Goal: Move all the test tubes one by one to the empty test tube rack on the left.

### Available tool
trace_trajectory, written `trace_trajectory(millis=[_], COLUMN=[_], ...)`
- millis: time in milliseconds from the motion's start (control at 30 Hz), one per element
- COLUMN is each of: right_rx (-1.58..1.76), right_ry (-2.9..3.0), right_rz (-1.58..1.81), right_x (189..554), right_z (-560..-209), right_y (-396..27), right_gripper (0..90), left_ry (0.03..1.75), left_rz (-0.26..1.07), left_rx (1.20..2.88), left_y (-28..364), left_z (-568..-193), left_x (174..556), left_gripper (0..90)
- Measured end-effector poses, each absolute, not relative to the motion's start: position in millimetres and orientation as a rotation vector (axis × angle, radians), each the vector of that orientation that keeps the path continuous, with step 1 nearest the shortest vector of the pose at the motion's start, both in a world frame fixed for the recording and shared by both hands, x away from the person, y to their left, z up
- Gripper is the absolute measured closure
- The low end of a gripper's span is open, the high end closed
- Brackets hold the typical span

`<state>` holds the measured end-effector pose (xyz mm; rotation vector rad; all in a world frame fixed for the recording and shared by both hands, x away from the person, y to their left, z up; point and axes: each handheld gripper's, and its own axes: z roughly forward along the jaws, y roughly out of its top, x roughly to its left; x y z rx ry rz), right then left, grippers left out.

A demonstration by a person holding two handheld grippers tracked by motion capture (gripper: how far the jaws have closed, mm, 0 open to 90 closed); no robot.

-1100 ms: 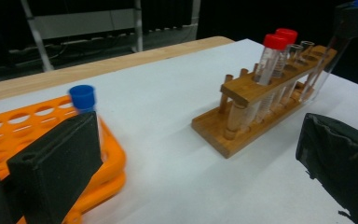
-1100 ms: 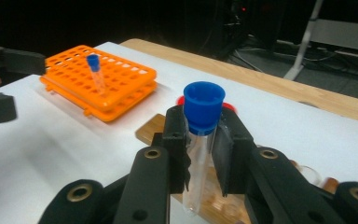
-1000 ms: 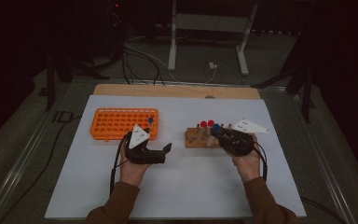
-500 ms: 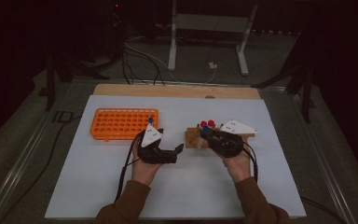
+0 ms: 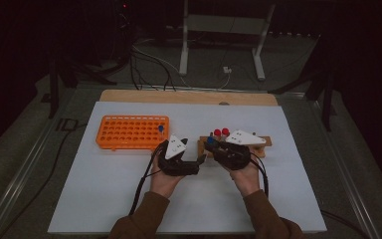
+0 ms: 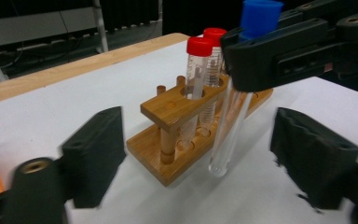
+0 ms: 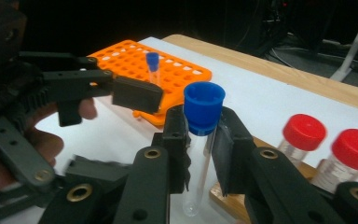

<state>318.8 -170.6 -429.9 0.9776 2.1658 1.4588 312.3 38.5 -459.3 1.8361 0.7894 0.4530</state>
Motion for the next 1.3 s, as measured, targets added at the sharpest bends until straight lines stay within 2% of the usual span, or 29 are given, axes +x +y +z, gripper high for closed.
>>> trace_trajectory(millis=[67, 267, 433, 733, 867, 1167, 1300], right_rx=[0.974, 0.971, 0.969, 0.968, 0.966, 0.992, 1.000], right_ry=[2.170, 2.178, 2.182, 2.189, 2.189, 2.167, 2.156], right_rz=[1.462, 1.470, 1.478, 1.479, 1.480, 1.507, 1.499], right_x=[318, 318, 318, 317, 318, 319, 318], right_z=[-430, -430, -431, -432, -431, -429, -430], right_y=[-169, -166, -165, -163, -164, -172, -175], right_gripper=[76.4, 76.4, 76.4, 76.4, 75.4, 43.5, 32.2], left_ry=[0.784, 0.742, 0.729, 0.708, 0.704, 0.733, 0.745], left_rz=[0.457, 0.437, 0.426, 0.404, 0.406, 0.421, 0.428], left_rx=[1.841, 1.845, 1.853, 1.865, 1.868, 1.872, 1.870], left_y=[36, 31, 29, 27, 27, 33, 37], left_z=[-460, -461, -461, -463, -463, -463, -462], left_x=[312, 311, 312, 313, 313, 317, 318], left_gripper=[26.1, 48.8, 60.7, 75.0, 76.6, 76.7, 76.7])
